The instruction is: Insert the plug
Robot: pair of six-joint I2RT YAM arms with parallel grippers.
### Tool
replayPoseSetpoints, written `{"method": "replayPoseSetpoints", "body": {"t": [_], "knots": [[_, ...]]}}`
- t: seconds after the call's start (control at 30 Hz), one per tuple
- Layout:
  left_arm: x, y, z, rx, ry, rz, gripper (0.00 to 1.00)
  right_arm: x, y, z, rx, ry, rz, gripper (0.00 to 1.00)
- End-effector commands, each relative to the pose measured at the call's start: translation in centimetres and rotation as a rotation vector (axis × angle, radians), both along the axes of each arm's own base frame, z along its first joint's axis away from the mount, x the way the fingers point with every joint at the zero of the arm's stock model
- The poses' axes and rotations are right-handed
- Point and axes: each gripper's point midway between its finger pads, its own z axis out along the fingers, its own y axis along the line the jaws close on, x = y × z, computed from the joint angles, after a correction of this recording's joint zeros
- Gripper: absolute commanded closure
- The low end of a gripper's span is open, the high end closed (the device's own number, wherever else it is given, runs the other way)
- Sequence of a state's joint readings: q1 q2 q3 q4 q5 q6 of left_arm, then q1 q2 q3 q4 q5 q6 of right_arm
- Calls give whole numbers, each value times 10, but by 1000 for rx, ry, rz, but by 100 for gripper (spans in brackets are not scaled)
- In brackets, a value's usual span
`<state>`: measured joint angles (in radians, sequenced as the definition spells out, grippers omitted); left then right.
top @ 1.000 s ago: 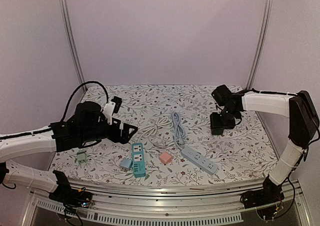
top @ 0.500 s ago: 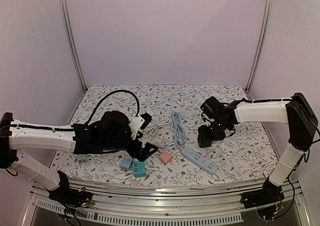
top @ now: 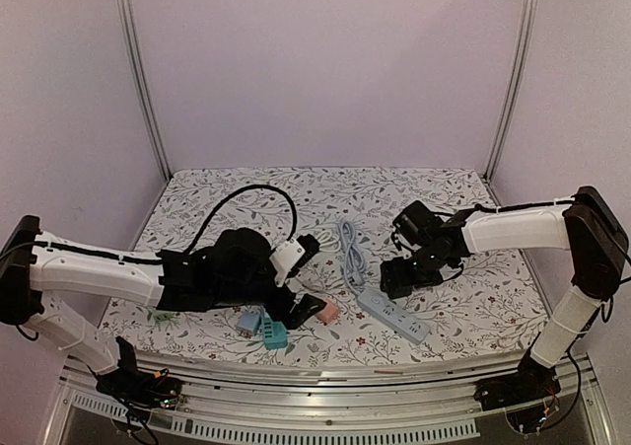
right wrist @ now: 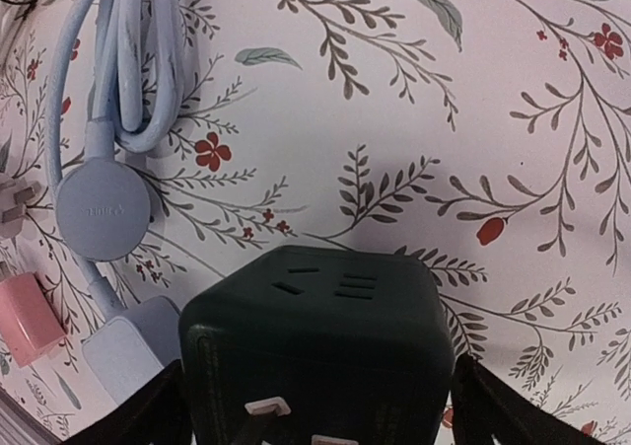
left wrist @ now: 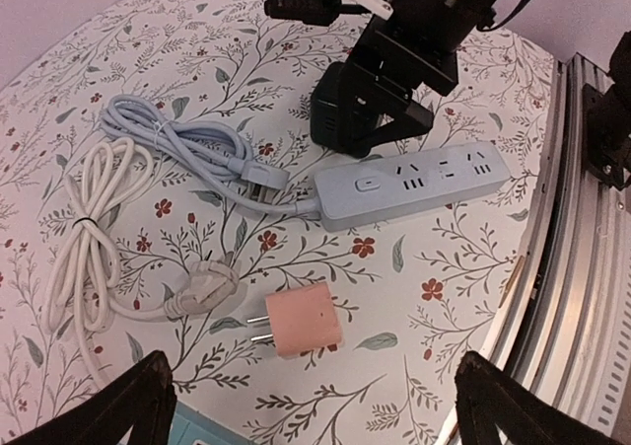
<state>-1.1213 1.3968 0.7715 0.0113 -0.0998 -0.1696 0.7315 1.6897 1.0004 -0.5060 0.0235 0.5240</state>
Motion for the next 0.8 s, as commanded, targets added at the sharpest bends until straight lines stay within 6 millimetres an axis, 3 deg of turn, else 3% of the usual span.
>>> {"method": "replayPoseSetpoints", "body": {"t": [0.0,0.23,0.4,0.57,0.67,0.77], "knots": [[2,-17,16,-11,-64,-26,1,-3,2,9,26,-19,19,2],[2,-24,17,40,-70,-59,1,0,2,45,71,-111,55,1],[6,-35,19,92,-74,-86,1,4,-13,72,80,-266,52,1],[11,-63,16,134,-57,-146,1,-1,-29,104,150,-434,38,1],[9,-84,10,167,-46,-232,1,-2,-52,114,100,-497,-27,1],[17,-99,0,219,-39,-244,1,-4,-66,112,78,-491,-101,1]]}}
